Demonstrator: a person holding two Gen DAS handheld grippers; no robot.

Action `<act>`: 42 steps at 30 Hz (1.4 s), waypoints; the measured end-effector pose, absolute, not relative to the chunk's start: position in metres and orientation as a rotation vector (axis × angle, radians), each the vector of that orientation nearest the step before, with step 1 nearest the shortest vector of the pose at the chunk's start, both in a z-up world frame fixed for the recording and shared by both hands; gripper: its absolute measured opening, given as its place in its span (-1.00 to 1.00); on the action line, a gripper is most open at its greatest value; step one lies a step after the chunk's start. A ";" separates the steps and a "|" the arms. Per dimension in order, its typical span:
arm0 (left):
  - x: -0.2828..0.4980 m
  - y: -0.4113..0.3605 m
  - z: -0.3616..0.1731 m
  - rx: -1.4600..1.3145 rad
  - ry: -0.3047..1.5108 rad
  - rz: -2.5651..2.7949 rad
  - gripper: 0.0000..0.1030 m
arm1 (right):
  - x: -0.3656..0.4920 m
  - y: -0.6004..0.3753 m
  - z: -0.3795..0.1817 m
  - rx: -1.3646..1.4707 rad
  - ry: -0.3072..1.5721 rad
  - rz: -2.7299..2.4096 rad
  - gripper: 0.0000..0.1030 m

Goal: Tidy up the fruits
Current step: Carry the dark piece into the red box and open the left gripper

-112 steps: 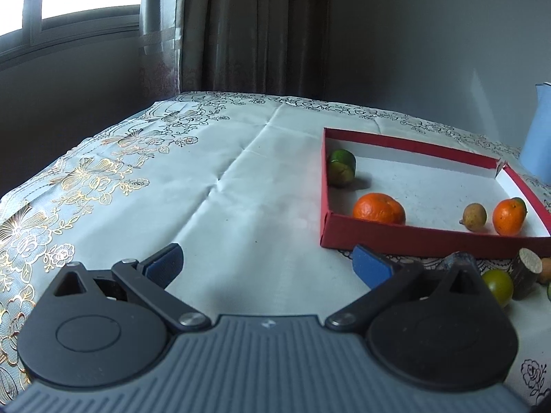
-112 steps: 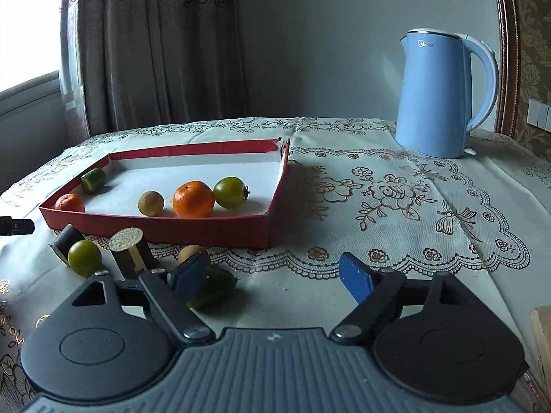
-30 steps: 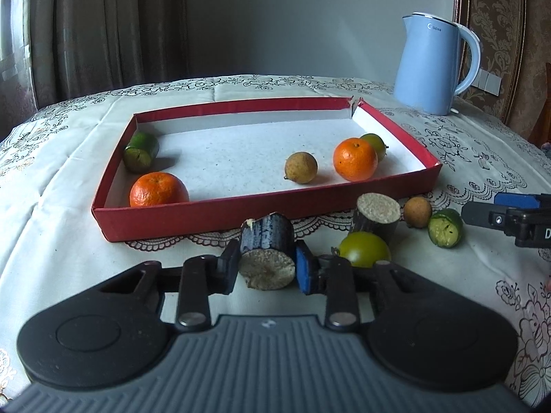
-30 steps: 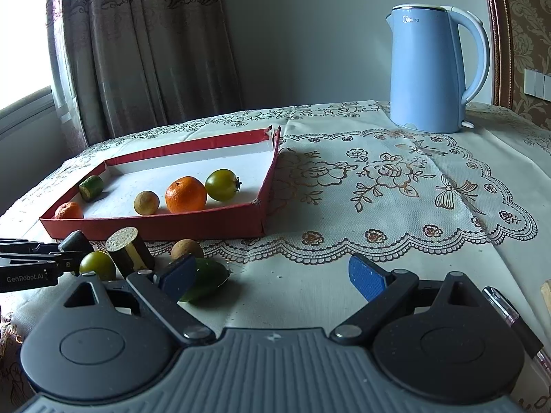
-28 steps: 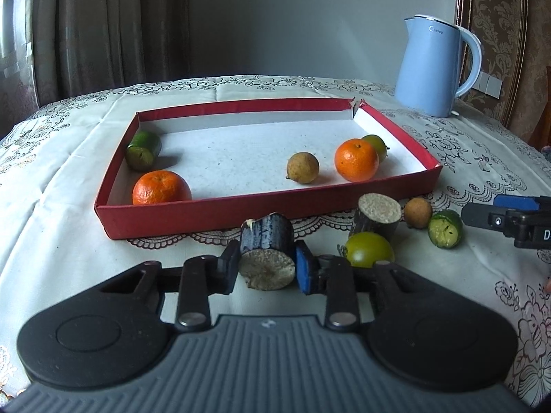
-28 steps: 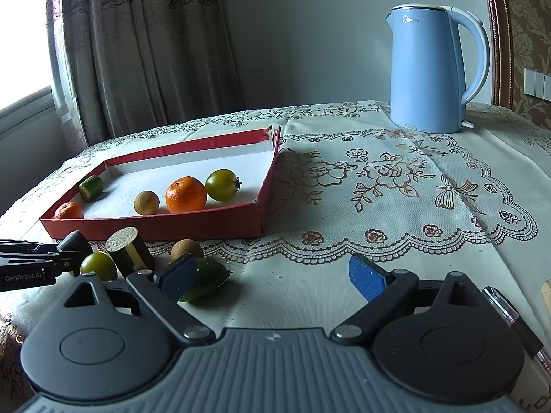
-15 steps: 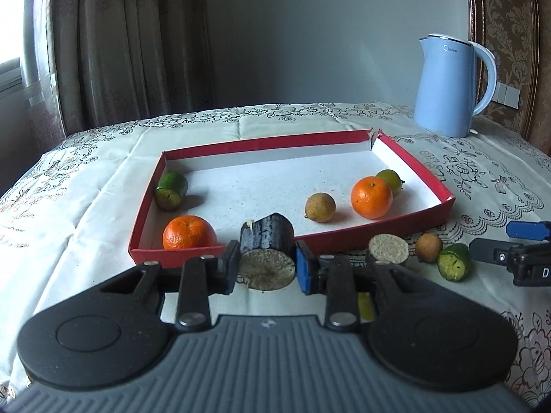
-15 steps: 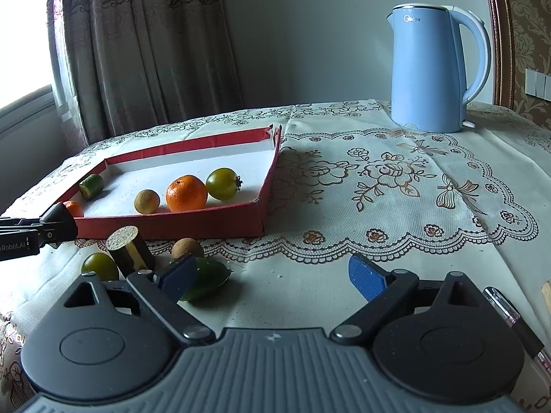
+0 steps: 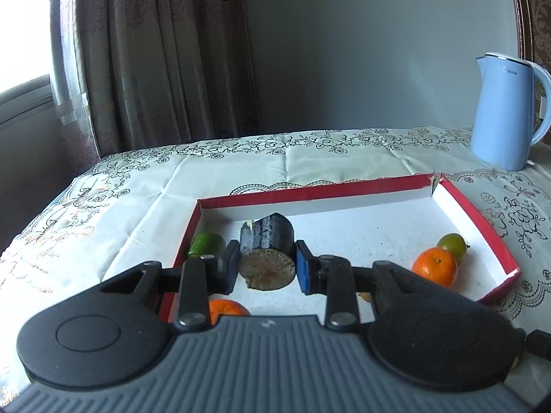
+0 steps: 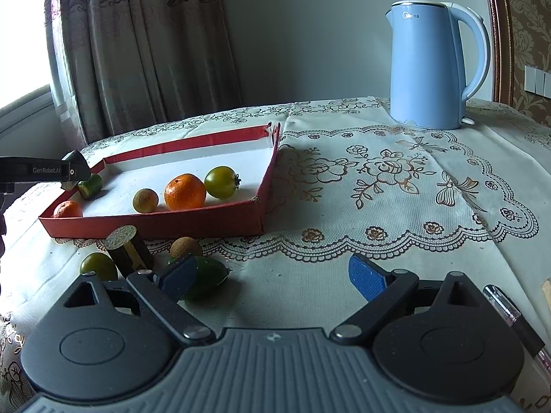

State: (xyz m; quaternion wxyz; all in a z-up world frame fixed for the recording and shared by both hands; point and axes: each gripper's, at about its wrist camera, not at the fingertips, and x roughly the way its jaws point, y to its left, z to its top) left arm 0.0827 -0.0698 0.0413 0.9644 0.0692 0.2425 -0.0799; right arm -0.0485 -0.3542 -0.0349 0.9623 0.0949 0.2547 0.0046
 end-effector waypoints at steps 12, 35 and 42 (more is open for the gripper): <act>0.127 -0.073 0.032 0.111 0.520 -0.073 -0.01 | -0.047 -0.359 -0.036 0.223 0.525 0.021 0.86; 0.028 0.023 0.016 0.034 0.470 0.019 1.00 | -0.069 -0.344 -0.025 0.212 0.391 0.083 0.86; 0.032 0.045 0.001 -0.041 0.523 0.021 1.00 | -0.080 -0.276 -0.014 0.107 0.387 0.252 0.86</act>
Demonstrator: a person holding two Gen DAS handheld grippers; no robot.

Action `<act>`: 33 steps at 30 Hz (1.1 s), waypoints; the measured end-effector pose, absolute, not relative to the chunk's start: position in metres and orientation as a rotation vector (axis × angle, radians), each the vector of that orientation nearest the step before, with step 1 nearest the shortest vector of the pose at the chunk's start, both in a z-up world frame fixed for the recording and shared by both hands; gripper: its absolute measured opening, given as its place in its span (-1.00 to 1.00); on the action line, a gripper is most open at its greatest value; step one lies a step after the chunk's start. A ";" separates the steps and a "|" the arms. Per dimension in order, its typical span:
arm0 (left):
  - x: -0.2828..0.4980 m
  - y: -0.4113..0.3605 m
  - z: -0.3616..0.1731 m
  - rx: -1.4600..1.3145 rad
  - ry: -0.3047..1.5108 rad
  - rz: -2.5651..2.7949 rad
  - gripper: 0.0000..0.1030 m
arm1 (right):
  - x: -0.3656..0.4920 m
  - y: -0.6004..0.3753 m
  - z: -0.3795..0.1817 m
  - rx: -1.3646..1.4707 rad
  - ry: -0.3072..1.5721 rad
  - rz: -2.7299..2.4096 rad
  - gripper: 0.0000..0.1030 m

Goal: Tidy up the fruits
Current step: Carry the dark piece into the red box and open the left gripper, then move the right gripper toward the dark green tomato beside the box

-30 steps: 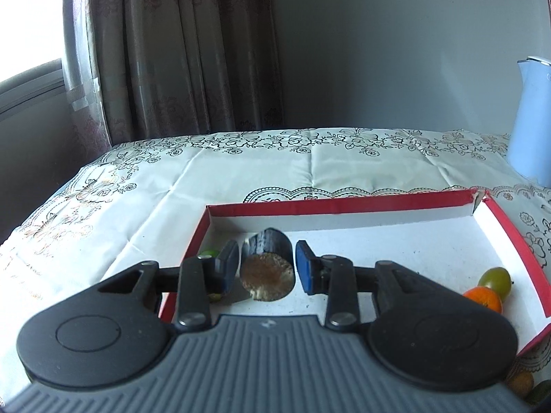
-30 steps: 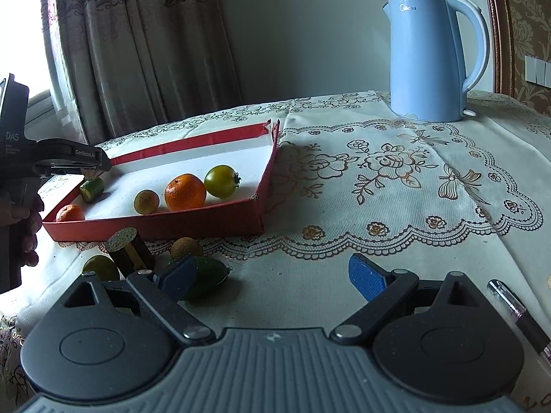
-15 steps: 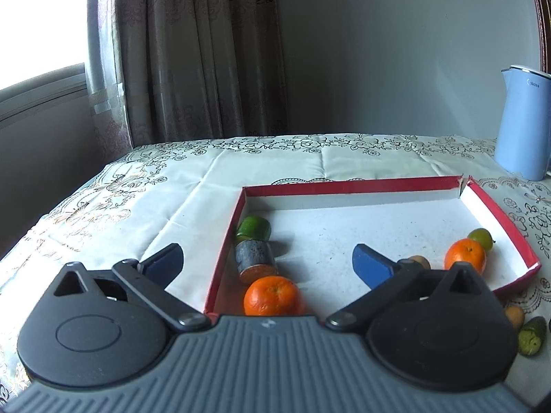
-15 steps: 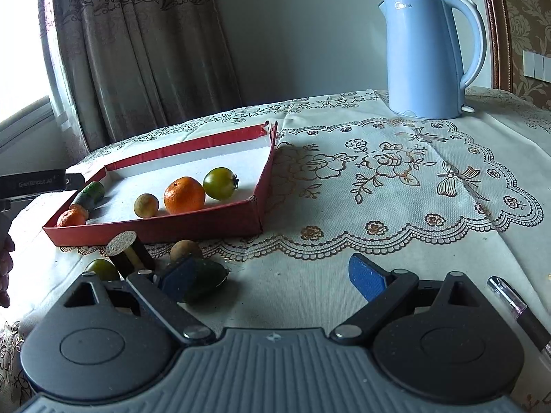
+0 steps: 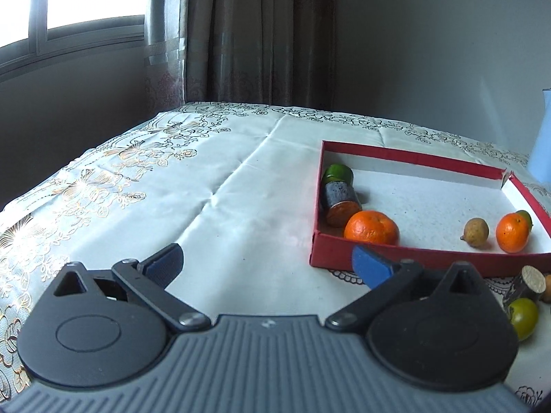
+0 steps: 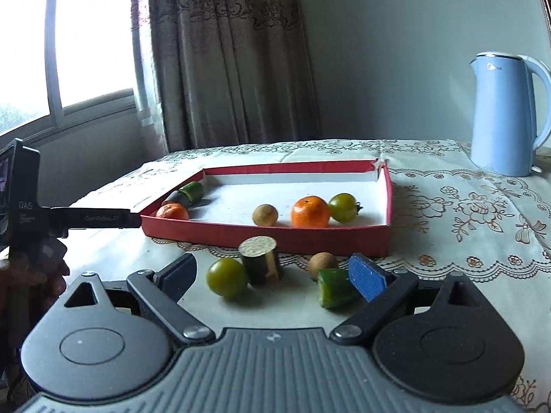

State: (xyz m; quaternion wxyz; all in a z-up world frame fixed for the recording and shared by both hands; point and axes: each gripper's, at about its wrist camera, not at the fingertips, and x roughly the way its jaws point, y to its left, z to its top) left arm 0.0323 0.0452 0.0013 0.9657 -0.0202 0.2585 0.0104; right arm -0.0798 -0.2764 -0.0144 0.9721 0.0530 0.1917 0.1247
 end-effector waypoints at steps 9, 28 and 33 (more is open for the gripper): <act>0.038 0.043 -0.005 -0.032 0.578 -0.012 1.00 | -0.070 -0.227 -0.017 0.037 0.449 0.307 0.85; 0.041 0.043 -0.008 -0.030 0.610 -0.012 1.00 | -0.054 -0.216 -0.025 0.034 0.497 0.262 0.43; 0.041 0.044 -0.008 -0.035 0.610 -0.015 1.00 | -0.054 -0.217 -0.025 0.042 0.494 0.255 0.39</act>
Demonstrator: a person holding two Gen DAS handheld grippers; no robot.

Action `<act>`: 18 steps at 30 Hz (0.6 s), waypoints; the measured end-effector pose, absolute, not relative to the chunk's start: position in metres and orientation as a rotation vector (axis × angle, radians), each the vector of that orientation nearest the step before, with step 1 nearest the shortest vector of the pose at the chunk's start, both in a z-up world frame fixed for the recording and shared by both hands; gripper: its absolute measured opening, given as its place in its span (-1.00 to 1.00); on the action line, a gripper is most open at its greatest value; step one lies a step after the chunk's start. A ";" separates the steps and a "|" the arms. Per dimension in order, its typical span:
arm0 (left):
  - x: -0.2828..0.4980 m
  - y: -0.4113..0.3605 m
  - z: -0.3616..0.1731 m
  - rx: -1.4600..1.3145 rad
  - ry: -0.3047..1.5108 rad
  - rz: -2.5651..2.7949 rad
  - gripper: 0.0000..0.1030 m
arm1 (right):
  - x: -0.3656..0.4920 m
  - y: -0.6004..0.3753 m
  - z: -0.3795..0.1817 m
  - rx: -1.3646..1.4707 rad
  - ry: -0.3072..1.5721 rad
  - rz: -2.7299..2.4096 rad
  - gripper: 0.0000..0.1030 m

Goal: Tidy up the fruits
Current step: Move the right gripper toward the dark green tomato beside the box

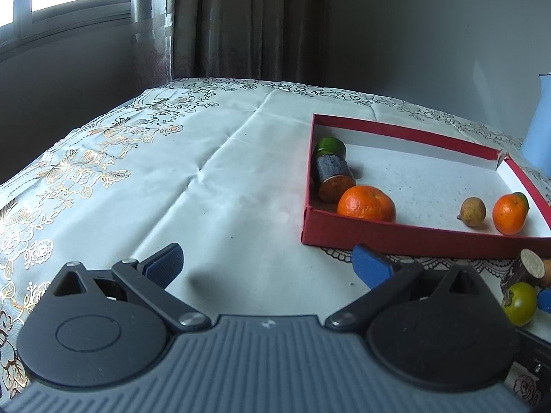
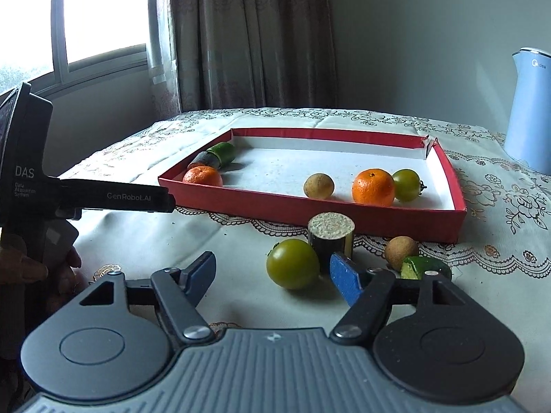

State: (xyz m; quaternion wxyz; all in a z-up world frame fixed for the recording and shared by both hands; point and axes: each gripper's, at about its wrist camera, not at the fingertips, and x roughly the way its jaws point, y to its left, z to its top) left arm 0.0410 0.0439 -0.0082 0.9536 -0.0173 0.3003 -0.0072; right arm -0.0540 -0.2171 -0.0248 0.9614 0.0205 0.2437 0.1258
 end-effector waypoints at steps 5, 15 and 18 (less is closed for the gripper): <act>0.041 0.045 -0.008 -0.042 0.613 -0.017 1.00 | -0.051 -0.218 -0.026 0.048 0.509 0.254 0.17; 0.041 0.047 -0.009 -0.059 0.613 -0.026 1.00 | -0.047 -0.219 -0.026 0.052 0.520 0.216 0.17; 0.041 0.047 -0.008 -0.062 0.612 -0.028 1.00 | -0.045 -0.218 -0.027 0.053 0.525 0.210 0.10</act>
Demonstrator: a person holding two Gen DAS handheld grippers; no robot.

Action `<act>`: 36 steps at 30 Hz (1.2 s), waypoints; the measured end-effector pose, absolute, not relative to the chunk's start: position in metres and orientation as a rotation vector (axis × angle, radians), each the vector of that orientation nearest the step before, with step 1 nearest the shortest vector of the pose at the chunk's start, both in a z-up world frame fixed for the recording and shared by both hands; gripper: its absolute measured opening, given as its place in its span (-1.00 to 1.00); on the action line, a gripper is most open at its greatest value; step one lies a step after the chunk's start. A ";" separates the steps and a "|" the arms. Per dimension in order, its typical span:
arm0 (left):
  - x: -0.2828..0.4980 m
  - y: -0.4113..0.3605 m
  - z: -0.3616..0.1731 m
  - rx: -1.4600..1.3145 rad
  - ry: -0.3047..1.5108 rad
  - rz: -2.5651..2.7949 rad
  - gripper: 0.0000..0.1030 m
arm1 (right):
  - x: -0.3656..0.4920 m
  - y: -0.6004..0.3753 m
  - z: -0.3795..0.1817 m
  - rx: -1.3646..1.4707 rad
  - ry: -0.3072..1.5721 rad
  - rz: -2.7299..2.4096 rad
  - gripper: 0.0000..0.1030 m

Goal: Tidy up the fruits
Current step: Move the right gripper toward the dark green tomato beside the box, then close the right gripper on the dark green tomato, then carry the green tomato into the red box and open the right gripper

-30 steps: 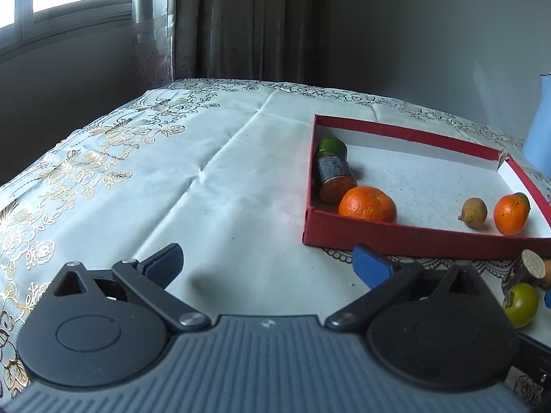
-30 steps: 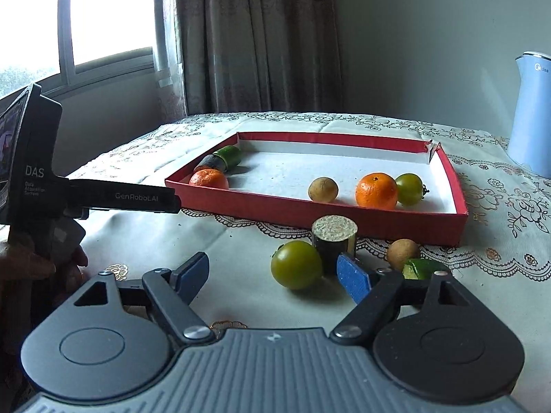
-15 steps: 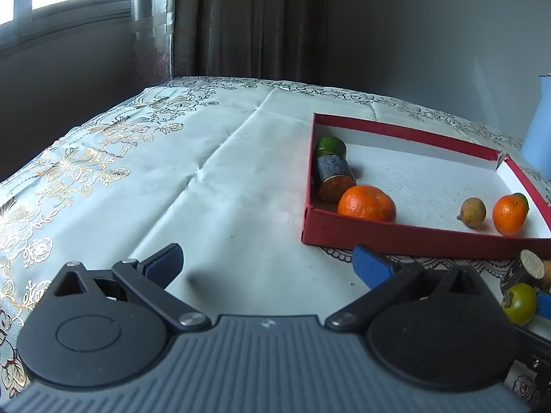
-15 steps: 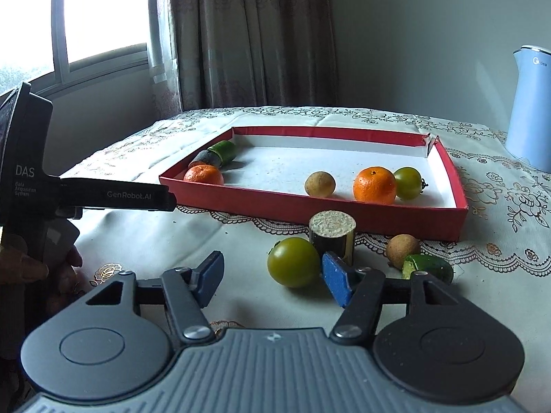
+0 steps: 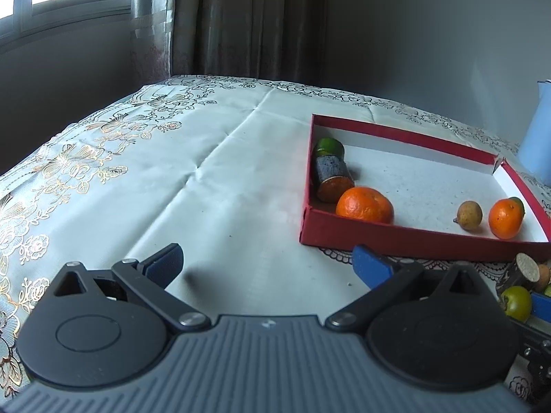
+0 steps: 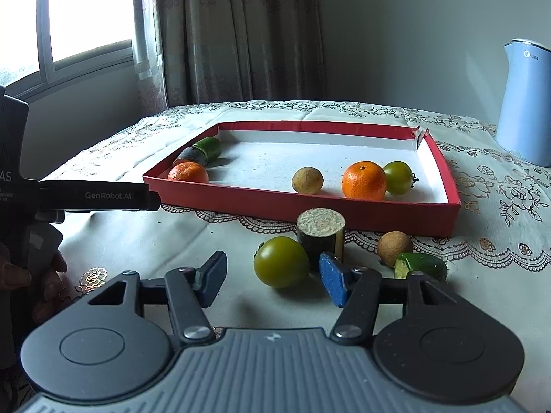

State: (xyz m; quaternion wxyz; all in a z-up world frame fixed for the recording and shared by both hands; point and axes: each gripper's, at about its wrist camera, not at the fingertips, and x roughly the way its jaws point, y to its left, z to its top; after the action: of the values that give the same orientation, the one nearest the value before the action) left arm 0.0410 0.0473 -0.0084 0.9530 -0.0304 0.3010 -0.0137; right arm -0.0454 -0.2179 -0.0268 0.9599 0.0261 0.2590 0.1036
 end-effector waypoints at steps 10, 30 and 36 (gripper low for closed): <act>0.041 0.047 -0.008 -0.064 0.611 -0.034 1.00 | -0.038 -0.220 -0.029 0.089 0.551 0.174 -0.21; 0.040 0.046 -0.008 -0.061 0.611 -0.027 1.00 | -0.060 -0.225 -0.009 0.091 0.460 0.225 -0.32; 0.040 0.046 -0.008 -0.063 0.611 -0.027 1.00 | -0.056 -0.221 0.013 0.048 0.395 0.248 -0.32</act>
State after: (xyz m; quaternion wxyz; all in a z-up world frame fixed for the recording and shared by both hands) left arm 0.0401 0.0463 -0.0076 0.9532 -0.0310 0.3006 -0.0131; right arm -0.0564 -0.2213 0.0134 0.9726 0.0239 0.1958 0.1227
